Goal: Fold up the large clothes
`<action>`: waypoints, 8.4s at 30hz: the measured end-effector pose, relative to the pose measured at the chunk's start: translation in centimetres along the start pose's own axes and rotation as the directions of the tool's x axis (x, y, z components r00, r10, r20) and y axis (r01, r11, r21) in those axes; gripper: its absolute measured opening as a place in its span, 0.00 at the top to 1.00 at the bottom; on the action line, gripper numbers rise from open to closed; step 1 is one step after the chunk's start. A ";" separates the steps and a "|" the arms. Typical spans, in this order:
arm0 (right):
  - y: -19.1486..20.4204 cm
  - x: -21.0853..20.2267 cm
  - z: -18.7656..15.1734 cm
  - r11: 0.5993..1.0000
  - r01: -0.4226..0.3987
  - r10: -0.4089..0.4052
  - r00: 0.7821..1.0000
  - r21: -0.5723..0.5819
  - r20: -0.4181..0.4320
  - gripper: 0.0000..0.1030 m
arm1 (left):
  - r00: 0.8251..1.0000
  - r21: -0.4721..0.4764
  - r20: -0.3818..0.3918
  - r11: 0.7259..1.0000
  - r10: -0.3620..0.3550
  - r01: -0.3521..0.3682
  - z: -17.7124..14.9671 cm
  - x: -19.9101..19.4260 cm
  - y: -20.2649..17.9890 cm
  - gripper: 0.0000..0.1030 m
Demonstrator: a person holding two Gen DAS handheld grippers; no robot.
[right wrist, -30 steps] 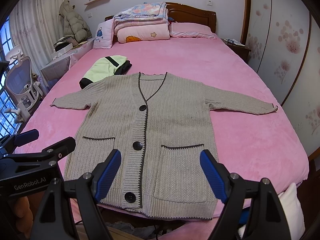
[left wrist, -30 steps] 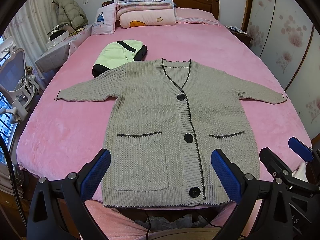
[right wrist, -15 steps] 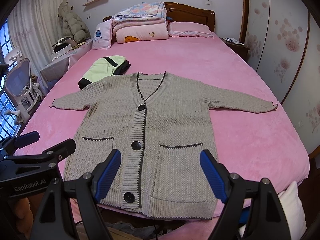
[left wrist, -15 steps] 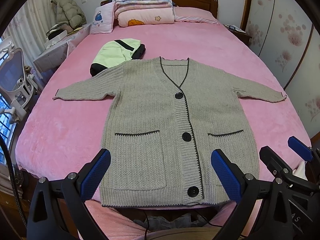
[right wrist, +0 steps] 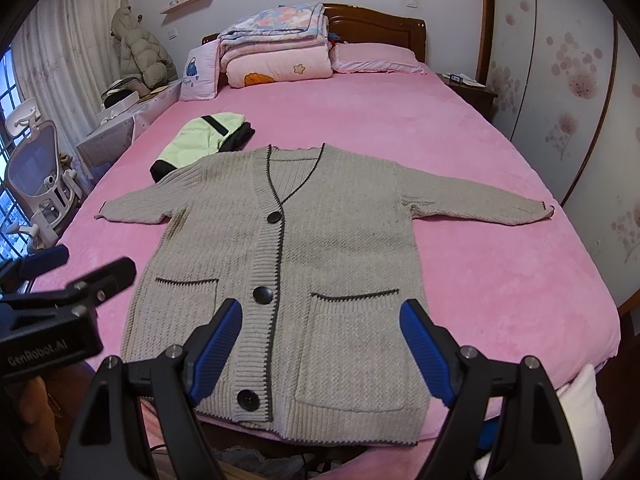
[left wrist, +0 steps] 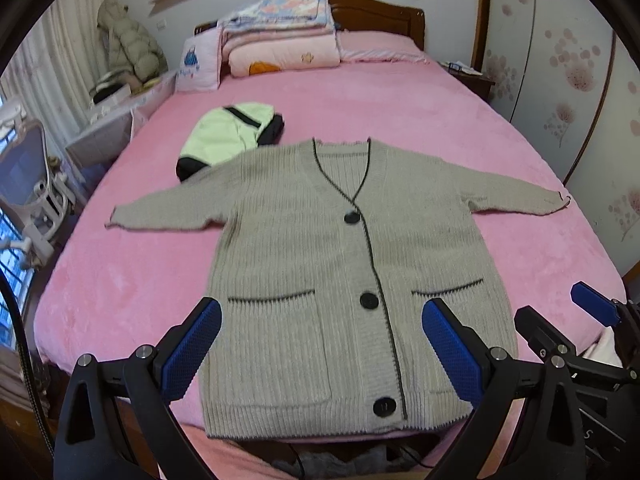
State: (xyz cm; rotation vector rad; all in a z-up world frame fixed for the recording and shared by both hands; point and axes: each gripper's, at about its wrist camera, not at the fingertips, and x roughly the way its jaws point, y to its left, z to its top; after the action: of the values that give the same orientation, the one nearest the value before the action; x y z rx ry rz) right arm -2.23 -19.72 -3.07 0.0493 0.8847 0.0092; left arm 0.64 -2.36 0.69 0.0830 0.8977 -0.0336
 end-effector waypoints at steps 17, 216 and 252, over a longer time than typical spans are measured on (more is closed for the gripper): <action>-11.4 -3.5 7.5 0.991 0.122 -0.129 0.980 0.050 0.153 0.21 | 0.922 0.062 0.211 0.946 -0.324 0.318 10.2 -2.9 -4.4 0.03; 8.5 8.5 14.6 0.993 -0.111 0.111 0.994 0.026 0.023 0.68 | 0.997 -0.081 0.017 0.994 -0.072 0.074 10.9 7.7 18.5 0.17; 33.5 34.1 13.0 0.962 -0.208 0.179 0.970 -0.178 -0.166 0.68 | 0.991 -0.712 -0.101 0.702 -0.084 -0.013 3.5 42.8 56.0 0.93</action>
State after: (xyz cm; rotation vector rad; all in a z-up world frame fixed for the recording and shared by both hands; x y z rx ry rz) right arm 29.89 14.19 -19.63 -0.0479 1.0218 0.2856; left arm 33.63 53.41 -27.29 -0.6764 0.9869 0.2930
